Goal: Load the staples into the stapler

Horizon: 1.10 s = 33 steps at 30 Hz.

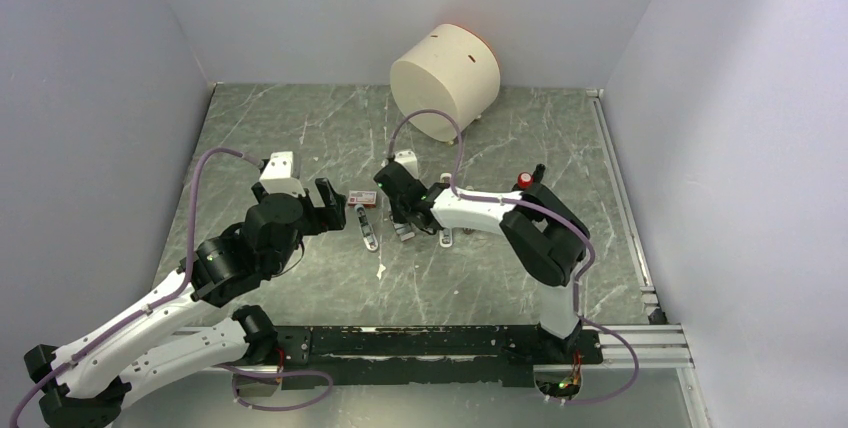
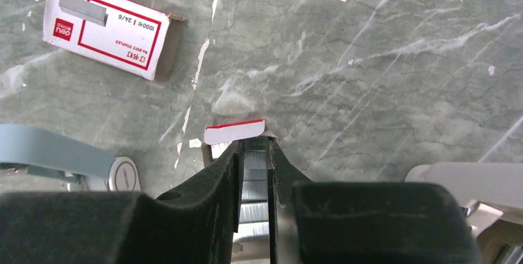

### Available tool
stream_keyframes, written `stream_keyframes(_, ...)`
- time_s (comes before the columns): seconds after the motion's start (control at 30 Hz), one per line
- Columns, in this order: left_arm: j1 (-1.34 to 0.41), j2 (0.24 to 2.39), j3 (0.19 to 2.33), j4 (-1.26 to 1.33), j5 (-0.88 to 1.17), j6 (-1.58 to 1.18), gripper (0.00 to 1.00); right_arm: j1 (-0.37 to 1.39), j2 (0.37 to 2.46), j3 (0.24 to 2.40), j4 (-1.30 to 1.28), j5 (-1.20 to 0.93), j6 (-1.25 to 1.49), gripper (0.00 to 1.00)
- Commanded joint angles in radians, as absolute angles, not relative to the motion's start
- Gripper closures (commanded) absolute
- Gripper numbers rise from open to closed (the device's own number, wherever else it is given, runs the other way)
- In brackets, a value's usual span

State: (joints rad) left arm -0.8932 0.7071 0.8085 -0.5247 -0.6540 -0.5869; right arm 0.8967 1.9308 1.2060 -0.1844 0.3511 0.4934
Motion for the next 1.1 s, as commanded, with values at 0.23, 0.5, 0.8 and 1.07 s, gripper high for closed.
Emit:
stream_keyframes(0.23, -0.888, 0.694, 0.813, -0.508, -0.669, -0.578, 0.05, 0.893, 1.795, 1.172, -0.262, 0.330, 0.510, 0.79)
stream_keyframes(0.5, -0.888, 0.684, 0.799, -0.492, -0.656, -0.581, 0.05, 0.895, 1.635, 1.069, -0.403, 0.202, 0.444, 0.78)
stream_keyframes(0.8, -0.887, 0.695, 0.805, -0.494, -0.641, -0.586, 0.06, 0.945, 1.602, 0.952, -0.481, 0.081, 0.385, 0.77)
stream_keyframes(1.07, -0.888, 0.695, 0.818, -0.516, -0.648, -0.593, 0.06, 1.000, 1.662, 0.957, -0.498, 0.108, 0.363, 0.76)
